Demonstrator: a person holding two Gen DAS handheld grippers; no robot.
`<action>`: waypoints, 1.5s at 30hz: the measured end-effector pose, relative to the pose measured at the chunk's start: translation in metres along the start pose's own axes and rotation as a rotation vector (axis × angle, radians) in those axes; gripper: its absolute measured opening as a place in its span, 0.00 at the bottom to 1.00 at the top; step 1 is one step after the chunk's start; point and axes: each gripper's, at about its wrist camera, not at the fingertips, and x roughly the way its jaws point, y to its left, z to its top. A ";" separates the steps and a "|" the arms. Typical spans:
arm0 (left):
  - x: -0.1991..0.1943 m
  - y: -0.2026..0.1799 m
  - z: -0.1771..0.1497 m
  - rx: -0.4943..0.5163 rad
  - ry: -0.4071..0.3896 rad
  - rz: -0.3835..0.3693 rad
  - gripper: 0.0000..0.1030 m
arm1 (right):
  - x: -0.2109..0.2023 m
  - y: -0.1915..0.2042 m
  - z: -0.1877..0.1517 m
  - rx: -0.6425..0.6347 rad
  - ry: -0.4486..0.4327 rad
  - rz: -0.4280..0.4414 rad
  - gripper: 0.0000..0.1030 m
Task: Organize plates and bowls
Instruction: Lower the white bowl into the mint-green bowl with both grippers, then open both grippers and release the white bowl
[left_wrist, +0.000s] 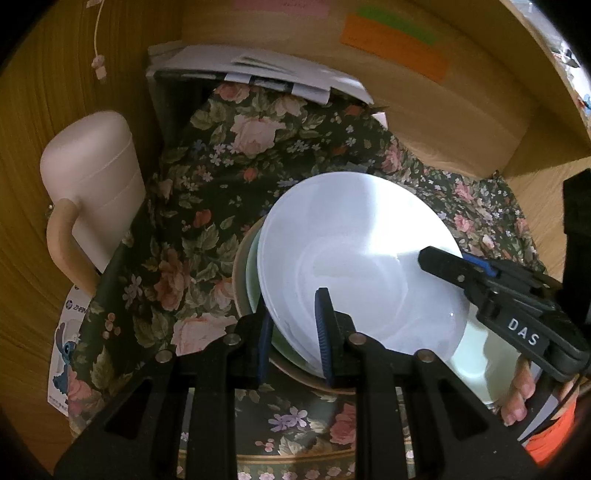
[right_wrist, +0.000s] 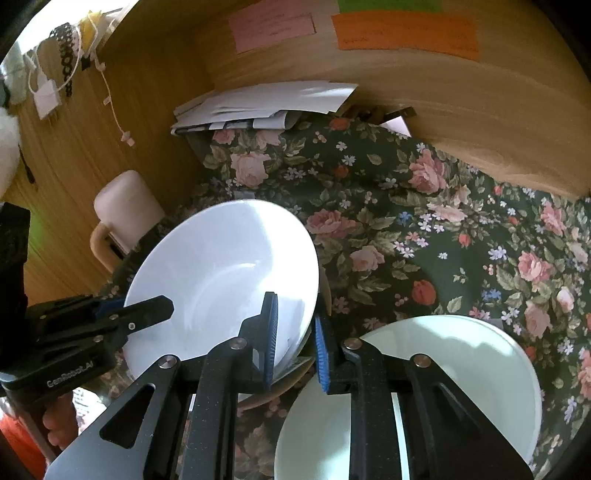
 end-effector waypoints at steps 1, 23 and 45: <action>0.002 0.002 0.001 -0.008 0.006 -0.006 0.21 | 0.001 0.000 0.000 -0.004 0.005 -0.005 0.19; -0.023 0.005 0.017 0.105 -0.156 0.094 0.59 | -0.010 -0.006 0.001 -0.054 -0.041 -0.030 0.50; 0.030 0.033 0.007 0.000 0.082 -0.078 0.53 | 0.031 -0.016 0.008 -0.040 0.135 0.068 0.42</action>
